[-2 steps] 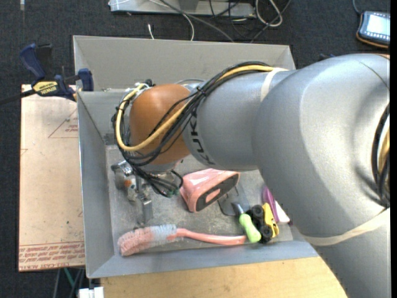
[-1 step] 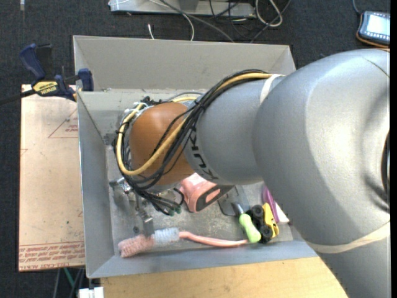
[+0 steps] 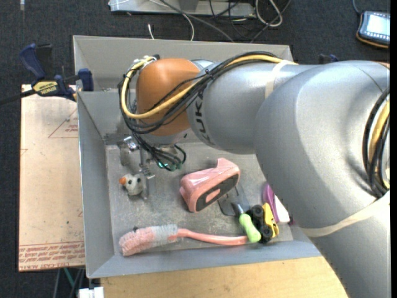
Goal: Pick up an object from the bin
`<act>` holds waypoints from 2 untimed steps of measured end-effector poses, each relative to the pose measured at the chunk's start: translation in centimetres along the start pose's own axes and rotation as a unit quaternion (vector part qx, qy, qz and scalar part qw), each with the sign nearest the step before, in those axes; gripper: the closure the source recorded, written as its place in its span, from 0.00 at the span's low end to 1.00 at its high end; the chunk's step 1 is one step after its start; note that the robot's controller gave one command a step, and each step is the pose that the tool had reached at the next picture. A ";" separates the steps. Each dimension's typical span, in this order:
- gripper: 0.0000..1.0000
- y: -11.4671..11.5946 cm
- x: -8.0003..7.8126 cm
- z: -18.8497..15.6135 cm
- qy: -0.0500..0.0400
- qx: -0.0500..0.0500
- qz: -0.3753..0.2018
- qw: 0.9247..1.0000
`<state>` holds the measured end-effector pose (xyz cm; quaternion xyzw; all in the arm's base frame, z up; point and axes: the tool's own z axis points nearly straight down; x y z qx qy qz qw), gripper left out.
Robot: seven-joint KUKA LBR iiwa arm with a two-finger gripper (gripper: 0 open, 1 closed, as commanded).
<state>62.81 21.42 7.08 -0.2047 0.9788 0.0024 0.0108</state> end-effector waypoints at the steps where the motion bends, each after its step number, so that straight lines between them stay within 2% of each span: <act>1: 0.00 0.3 0.1 0.0 0.002 -0.001 -0.002 1.000; 2: 0.00 -0.7 -0.7 -0.1 -0.001 -0.001 -0.007 1.000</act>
Offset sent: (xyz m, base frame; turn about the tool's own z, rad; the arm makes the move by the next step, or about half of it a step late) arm 0.0083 -0.0045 0.0001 -0.0176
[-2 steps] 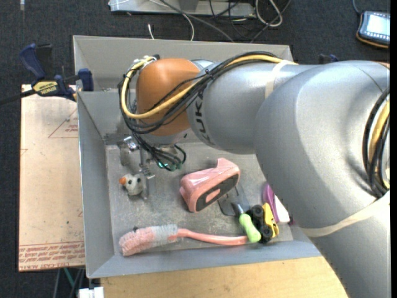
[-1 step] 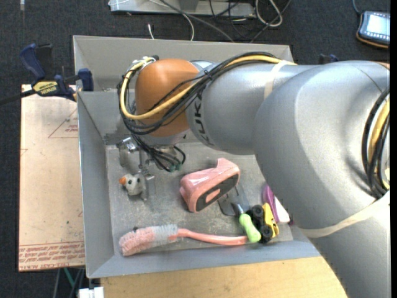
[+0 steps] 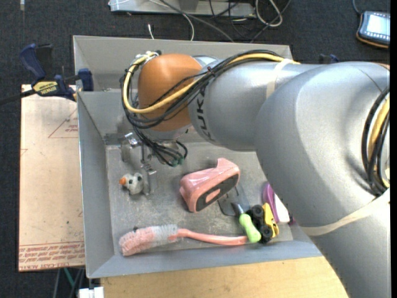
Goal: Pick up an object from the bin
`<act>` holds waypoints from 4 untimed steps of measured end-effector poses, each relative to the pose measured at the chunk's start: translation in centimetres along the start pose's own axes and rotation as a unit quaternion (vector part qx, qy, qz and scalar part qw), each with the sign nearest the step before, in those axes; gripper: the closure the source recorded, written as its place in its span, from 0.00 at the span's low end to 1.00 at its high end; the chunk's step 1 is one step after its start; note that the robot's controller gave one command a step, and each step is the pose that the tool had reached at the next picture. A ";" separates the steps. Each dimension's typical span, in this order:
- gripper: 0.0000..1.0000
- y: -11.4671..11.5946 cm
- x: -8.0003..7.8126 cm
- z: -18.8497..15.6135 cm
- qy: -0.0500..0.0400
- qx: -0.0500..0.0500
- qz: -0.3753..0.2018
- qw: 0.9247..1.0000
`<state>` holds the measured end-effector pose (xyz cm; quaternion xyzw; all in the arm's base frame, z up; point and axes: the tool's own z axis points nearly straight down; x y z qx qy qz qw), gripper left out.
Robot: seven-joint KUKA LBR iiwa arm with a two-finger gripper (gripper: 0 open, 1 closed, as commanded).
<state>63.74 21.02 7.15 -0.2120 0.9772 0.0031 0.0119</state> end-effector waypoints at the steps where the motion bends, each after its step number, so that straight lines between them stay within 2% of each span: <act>1: 0.00 0.0 0.8 0.1 0.001 -0.001 -0.015 1.000; 2: 0.00 2.4 0.6 -0.7 0.000 -0.001 0.135 0.991; 3: 0.00 1.8 -0.9 0.0 -0.002 -0.001 -0.021 1.000; 4: 0.00 3.7 -0.9 0.1 -0.002 -0.002 0.108 0.994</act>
Offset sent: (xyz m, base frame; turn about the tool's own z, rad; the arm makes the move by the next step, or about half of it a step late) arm -0.0157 0.0186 0.0070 0.2716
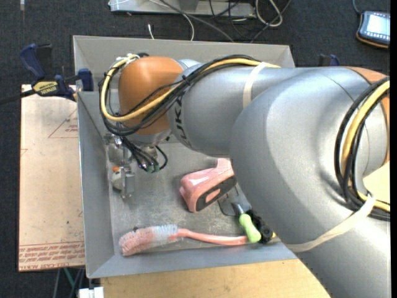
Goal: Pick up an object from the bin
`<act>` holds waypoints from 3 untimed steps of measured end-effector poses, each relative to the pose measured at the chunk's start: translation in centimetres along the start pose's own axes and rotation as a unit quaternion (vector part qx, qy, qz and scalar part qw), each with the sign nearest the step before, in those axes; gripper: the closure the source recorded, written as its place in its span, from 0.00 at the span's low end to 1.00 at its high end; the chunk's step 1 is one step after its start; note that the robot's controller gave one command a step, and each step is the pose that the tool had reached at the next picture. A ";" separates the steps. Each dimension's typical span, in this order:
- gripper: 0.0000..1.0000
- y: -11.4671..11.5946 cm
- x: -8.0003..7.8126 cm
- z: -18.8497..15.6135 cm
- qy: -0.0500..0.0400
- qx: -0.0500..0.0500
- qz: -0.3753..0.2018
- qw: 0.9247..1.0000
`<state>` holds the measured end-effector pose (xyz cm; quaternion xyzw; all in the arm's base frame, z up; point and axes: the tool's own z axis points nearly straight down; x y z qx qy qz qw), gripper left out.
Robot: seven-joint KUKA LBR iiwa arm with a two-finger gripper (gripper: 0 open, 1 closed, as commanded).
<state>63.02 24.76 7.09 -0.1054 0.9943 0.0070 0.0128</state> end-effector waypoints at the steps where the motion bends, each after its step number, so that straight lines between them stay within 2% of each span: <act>1: 0.00 0.1 -1.0 0.1 -0.002 0.001 -0.136 0.991; 2: 0.00 0.9 3.5 -0.3 -0.001 0.001 -0.198 0.980; 3: 0.00 1.1 4.4 -0.4 -0.001 0.001 -0.209 0.978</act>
Offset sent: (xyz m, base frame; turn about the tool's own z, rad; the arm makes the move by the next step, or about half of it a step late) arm -0.0408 0.0026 0.0026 -0.4128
